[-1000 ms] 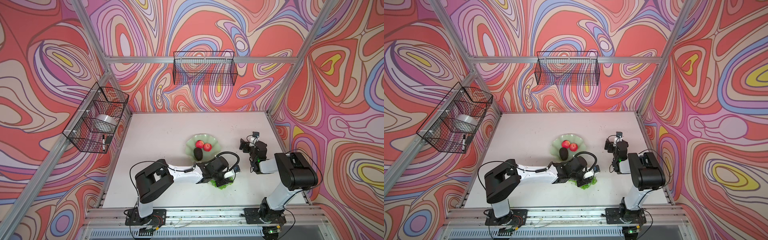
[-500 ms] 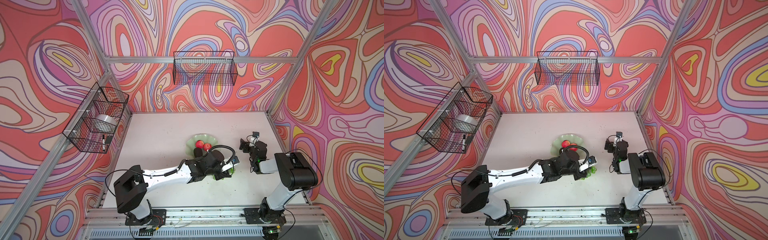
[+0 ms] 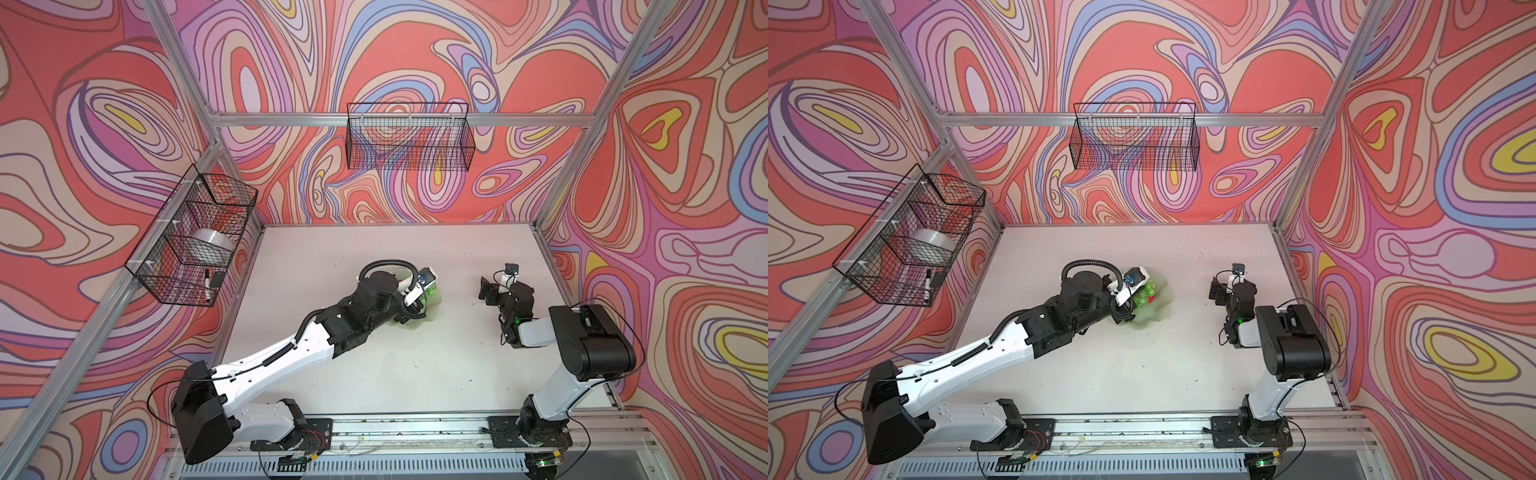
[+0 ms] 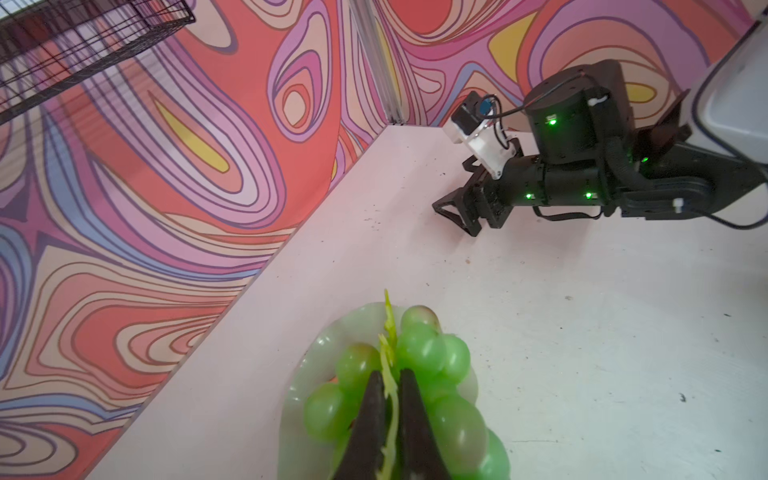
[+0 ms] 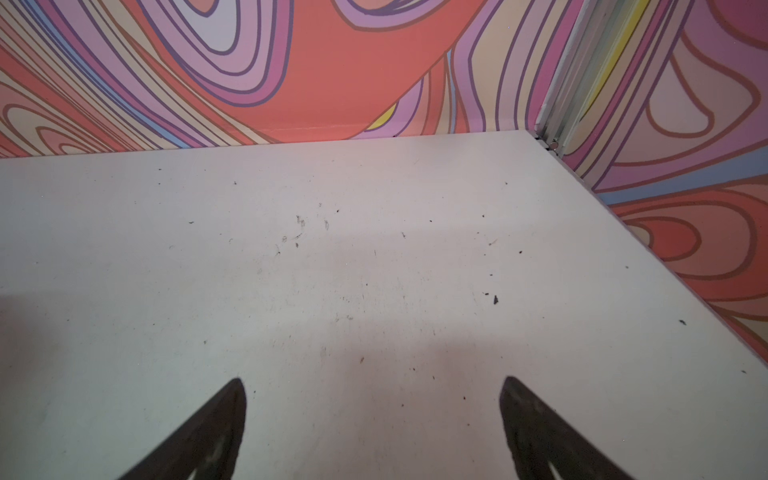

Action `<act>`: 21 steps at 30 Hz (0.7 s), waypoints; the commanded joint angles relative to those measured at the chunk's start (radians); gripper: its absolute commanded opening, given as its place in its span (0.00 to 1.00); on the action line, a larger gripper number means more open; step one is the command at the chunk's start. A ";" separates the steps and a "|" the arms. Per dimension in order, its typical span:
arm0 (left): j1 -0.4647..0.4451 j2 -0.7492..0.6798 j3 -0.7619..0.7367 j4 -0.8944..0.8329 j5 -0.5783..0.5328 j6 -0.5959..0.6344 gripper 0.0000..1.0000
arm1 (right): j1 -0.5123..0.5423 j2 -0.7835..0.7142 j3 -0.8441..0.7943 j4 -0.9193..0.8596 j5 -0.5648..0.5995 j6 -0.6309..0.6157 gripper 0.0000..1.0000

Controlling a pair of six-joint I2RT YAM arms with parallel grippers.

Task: Place and organize the fake fruits in the fruit bowl
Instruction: 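Carry the grapes with the left gripper and lower them into the bowl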

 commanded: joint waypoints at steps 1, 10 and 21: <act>0.057 -0.015 0.016 -0.044 0.025 0.029 0.07 | -0.004 -0.007 0.011 0.003 0.004 -0.003 0.98; 0.132 0.157 0.036 0.015 0.157 0.003 0.07 | -0.003 -0.007 0.010 0.002 0.003 -0.004 0.98; 0.132 0.378 0.108 0.069 0.233 -0.094 0.12 | -0.003 -0.007 0.010 0.003 0.003 -0.003 0.98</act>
